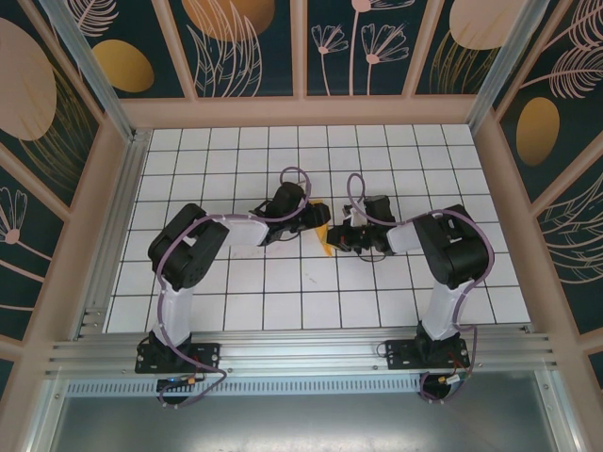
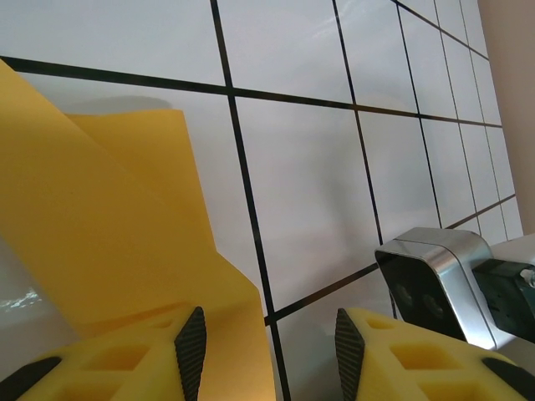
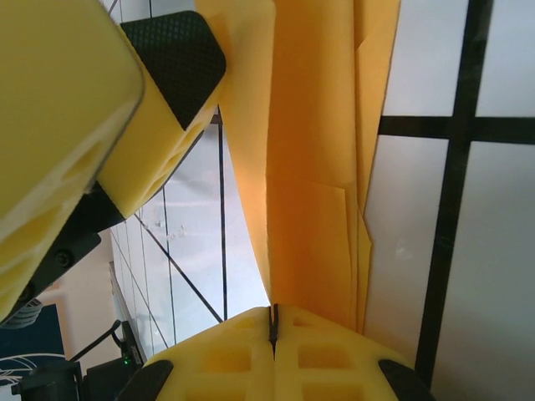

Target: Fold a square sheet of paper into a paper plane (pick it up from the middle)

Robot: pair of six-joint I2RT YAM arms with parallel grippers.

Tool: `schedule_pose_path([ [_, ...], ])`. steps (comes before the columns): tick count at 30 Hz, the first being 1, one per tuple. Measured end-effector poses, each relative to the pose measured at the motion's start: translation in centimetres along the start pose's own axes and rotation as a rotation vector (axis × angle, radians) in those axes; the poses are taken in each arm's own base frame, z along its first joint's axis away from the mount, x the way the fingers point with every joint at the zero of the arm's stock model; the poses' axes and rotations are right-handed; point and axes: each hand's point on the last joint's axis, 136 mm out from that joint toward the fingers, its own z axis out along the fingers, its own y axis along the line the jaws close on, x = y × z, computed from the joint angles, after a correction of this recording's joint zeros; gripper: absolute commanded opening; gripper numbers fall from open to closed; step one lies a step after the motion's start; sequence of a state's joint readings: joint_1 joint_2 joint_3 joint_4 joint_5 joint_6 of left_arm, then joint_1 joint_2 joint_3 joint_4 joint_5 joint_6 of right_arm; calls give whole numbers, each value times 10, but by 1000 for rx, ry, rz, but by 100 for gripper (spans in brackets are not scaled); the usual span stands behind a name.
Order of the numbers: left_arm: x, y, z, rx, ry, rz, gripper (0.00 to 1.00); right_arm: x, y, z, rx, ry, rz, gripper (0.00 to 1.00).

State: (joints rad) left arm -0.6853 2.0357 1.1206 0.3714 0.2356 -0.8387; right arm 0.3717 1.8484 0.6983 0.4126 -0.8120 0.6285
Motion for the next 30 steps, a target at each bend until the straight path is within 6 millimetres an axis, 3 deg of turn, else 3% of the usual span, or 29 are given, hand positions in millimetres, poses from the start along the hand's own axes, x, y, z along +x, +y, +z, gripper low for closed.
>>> schedule_pose_path([
  [22,2,2,13,17,7,12,47,-3,-10,-4,82,-29,55,0],
  [30,-3,-9,2,44,-6,40,50,-4,-7,-5,64,-25,80,0],
])
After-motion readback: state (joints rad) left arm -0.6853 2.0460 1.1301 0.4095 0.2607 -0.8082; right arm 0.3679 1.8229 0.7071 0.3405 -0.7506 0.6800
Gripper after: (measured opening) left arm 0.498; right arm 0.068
